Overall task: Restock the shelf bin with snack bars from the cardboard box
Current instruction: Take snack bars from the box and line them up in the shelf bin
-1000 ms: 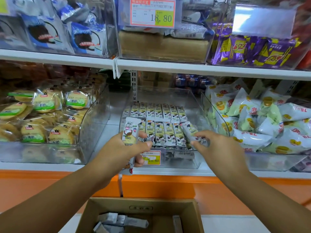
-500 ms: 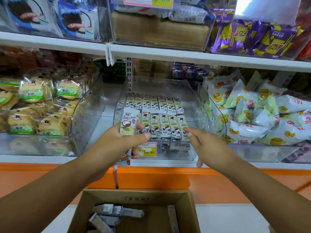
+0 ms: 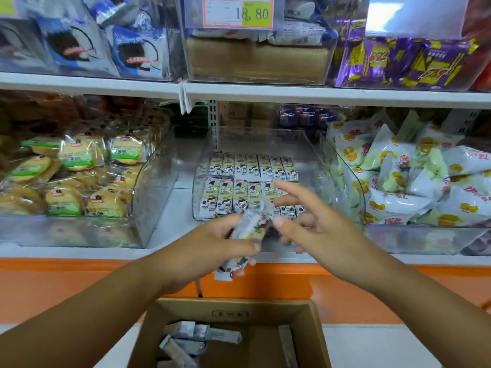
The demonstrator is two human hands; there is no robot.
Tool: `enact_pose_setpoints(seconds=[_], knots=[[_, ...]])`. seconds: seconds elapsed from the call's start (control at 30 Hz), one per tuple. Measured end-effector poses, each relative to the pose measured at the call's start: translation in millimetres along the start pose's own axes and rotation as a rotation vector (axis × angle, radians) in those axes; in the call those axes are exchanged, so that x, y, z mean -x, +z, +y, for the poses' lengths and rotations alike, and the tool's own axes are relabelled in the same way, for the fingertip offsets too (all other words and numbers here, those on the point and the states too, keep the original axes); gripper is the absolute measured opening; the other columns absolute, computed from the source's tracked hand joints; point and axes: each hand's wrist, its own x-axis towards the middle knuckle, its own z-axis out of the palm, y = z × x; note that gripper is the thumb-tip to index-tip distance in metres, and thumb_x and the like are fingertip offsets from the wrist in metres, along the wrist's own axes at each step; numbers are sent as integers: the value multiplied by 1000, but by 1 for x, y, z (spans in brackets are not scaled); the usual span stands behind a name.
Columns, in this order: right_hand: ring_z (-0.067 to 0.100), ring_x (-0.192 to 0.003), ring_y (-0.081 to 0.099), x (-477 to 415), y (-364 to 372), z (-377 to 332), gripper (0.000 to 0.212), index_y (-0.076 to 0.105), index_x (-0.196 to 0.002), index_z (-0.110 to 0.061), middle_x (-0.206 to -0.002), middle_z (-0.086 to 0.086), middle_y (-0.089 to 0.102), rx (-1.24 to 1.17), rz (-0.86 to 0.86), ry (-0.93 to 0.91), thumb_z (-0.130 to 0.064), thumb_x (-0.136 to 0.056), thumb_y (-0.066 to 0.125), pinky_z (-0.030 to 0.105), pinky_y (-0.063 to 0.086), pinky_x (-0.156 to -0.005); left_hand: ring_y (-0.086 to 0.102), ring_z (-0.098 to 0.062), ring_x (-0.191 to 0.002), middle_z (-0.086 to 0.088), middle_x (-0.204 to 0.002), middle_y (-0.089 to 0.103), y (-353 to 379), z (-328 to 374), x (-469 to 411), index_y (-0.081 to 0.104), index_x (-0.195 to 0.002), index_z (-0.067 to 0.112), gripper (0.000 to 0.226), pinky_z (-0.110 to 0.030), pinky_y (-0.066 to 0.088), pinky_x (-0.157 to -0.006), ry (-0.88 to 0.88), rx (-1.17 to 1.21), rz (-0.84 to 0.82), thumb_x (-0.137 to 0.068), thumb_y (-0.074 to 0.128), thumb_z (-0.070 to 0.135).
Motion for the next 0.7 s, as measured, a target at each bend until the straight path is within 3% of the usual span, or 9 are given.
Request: enact_pose_setpoints(seconds=[0.1,0.23,0.3,0.37,0.47,0.57,0.7], knots=[[7,-93,64,-1,8,-2,57,40,-134,-56,-130,-29,50,-158,-115,-46,-29,-89,64,27,51,-91,57,-8,-69,2,-78,63,2,2,2,68,-95,25,10,-16,46,-61,11,-77,-4,-92,62,17],[3,-87,66,-8,12,-9,26,69,-105,-27,-104,-8,69,-256,-42,-38,-8,-87,66,14,50,-74,61,-8,-72,10,-93,63,-1,0,5,64,-110,36,32,-20,51,-66,2,0,32,-89,69,13],[7,-78,66,-13,11,-7,19,70,-96,-23,-95,1,71,-333,37,-3,-7,-86,67,20,53,-68,71,-16,-88,15,-111,61,-6,0,7,61,-115,34,45,-26,59,-73,5,134,87,-85,71,2],[14,-75,67,-18,8,-4,16,70,-96,-21,-92,7,72,-372,96,38,-9,-86,68,30,56,-70,72,-25,-101,5,-125,60,-13,-1,6,62,-121,22,48,-35,60,-83,27,245,147,-82,71,-3],[16,-72,68,-20,4,2,17,68,-98,-23,-86,4,72,-335,64,69,-14,-84,70,26,55,-66,72,-26,-102,-7,-129,61,-22,-4,6,63,-121,14,42,-34,60,-81,63,324,235,-82,71,0],[20,-79,71,-18,6,7,32,64,-106,-30,-98,0,72,-313,-69,97,-12,-82,73,26,57,-72,72,-28,-100,-9,-115,71,-26,-8,5,58,-125,14,41,-31,61,-76,92,374,287,-86,68,4],[4,-96,64,-21,12,11,33,62,-110,-30,-110,-19,55,-192,1,8,-7,-87,67,21,54,-76,73,-18,-94,-1,-106,75,-28,-9,3,55,-127,20,40,-26,58,-67,110,236,394,-90,68,17]])
